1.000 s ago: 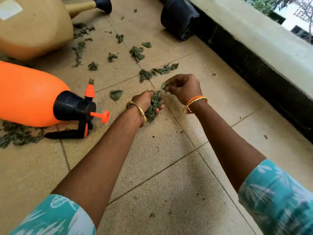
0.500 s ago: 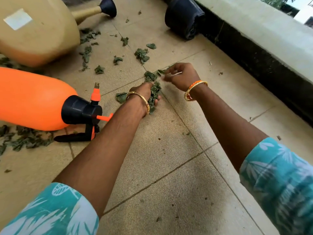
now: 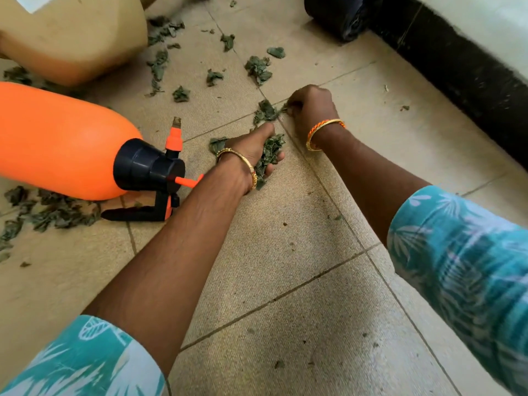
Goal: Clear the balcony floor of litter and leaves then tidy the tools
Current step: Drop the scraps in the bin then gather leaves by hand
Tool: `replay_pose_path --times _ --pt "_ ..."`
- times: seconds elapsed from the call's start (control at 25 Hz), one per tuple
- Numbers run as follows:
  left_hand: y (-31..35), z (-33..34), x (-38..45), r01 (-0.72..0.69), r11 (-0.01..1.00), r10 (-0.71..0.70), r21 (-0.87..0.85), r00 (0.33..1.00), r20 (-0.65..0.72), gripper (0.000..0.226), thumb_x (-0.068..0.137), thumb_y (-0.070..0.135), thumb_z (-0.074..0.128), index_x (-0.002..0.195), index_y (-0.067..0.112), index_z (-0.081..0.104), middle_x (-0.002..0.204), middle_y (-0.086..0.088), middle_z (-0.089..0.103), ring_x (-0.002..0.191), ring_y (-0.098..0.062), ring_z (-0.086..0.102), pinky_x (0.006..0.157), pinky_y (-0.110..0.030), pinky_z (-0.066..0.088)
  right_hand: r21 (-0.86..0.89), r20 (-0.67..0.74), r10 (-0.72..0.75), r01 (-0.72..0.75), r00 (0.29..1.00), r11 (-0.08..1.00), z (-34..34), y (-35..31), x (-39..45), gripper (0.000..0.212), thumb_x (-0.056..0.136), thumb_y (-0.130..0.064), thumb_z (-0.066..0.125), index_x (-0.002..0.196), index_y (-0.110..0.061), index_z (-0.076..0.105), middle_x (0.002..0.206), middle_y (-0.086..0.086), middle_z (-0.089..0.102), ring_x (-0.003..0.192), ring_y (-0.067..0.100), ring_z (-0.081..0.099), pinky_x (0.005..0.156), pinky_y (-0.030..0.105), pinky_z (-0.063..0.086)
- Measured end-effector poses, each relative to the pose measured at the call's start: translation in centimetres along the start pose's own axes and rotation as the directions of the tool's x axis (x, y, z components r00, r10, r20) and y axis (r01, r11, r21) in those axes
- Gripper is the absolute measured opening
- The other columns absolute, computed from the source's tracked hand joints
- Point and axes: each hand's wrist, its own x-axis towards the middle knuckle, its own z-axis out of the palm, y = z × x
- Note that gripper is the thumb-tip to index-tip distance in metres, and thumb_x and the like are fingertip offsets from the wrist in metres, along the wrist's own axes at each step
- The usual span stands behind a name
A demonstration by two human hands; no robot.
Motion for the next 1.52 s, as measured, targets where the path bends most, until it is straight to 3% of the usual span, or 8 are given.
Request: replay_pose_path --times 0.16,0.36,0.64,0.92,1.08,1.24,1.4,1.52 --pt "-0.5 -0.5 0.1 0.003 0.999 -0.004 -0.051 1.000 -0.017 0.019 0.088 0.018 0.060 0.072 0.011 0.053 0.053 -0.002 0.060 0.052 -0.014 0.058 0.034 -0.014 0.038 0.029 -0.126 0.044 -0.041 0.991 0.999 -0.5 1.2 -0.4 0.025 0.083 0.005 0.055 0.099 -0.006 0.072 0.098 0.015 0.069 0.093 0.026 0.063 0.084 0.026 0.050" --pt "-1.5 -0.3 -0.3 0.046 0.996 -0.051 -0.082 0.997 -0.057 0.022 0.092 0.018 0.057 0.071 0.010 0.052 0.043 -0.003 0.055 0.047 -0.016 0.050 0.035 -0.015 0.039 0.336 -0.237 0.197 -0.110 0.951 0.935 -3.2 0.5 -4.1 0.011 0.080 -0.003 0.068 0.088 -0.008 0.073 0.096 0.007 0.068 0.083 0.012 0.063 0.069 0.006 0.046" --pt "-1.9 -0.8 -1.4 -0.003 1.000 0.001 0.029 0.997 0.072 0.041 0.077 0.061 0.066 0.087 0.021 0.066 0.058 -0.001 0.060 0.050 -0.016 0.054 0.046 -0.020 0.043 0.750 0.138 0.189 -0.228 0.972 0.621 -5.6 -3.4 -9.7 0.035 0.072 0.005 0.074 0.087 -0.014 0.048 0.077 0.009 0.066 0.074 0.022 0.070 0.065 0.031 0.059" --pt "-2.3 -1.0 -3.0 0.055 0.988 -0.067 -0.147 0.994 -0.081 0.021 0.085 0.030 0.060 0.074 0.011 0.060 0.061 -0.006 0.058 0.046 -0.015 0.049 0.036 -0.014 0.036 0.681 0.291 0.078 -0.264 0.954 0.683 -6.2 -4.5 -9.9 0.012 0.084 -0.003 0.065 0.092 -0.010 0.062 0.090 0.008 0.067 0.078 0.013 0.064 0.067 0.016 0.052" --pt "-2.9 -2.4 -3.6 0.128 0.983 -0.146 -0.132 0.979 -0.140 0.027 0.087 0.028 0.056 0.067 0.010 0.055 0.039 -0.002 0.050 0.040 -0.015 0.045 0.034 -0.012 0.033 0.245 0.183 0.110 -0.154 0.977 0.957 -4.3 -3.8 -5.6 0.034 0.085 -0.018 0.064 0.118 -0.018 0.059 0.130 0.008 0.052 0.117 0.022 0.050 0.092 0.028 0.042" --pt "-3.4 -3.6 -3.9 0.194 0.975 -0.199 -0.105 0.979 -0.048 0.024 0.085 0.021 0.055 0.064 0.011 0.051 0.051 -0.004 0.050 0.033 -0.010 0.042 0.033 -0.010 0.030 -0.053 0.334 -0.033 0.054 0.942 0.997 -0.1 -4.9 -0.9 0.057 0.087 -0.020 0.061 0.140 -0.019 0.039 0.151 0.015 0.024 0.137 0.035 0.026 0.112 0.040 0.028" --pt "-3.5 -4.4 -3.8 0.218 0.966 -0.211 -0.142 0.976 0.062 0.012 0.086 0.016 0.049 0.077 0.010 0.051 0.049 -0.002 0.057 0.056 -0.014 0.048 0.032 -0.009 0.032 -0.086 0.245 -0.254 0.282 0.935 0.955 3.5 -5.6 -1.5 0.033 0.089 -0.004 0.049 0.119 -0.006 0.061 0.127 0.019 0.055 0.120 0.034 0.049 0.099 0.035 0.041" --pt "-3.8 -4.8 -4.5 0.197 0.958 -0.188 -0.211 0.980 0.063 0.005 0.089 0.014 0.051 0.090 0.009 0.052 0.072 -0.003 0.061 0.055 -0.011 0.063 0.032 -0.011 0.034 -0.015 0.019 -0.209 0.210 0.978 0.978 4.0 -5.1 -2.8 0.024 0.085 0.002 0.051 0.100 -0.004 0.069 0.101 0.018 0.067 0.095 0.033 0.062 0.083 0.036 0.049"
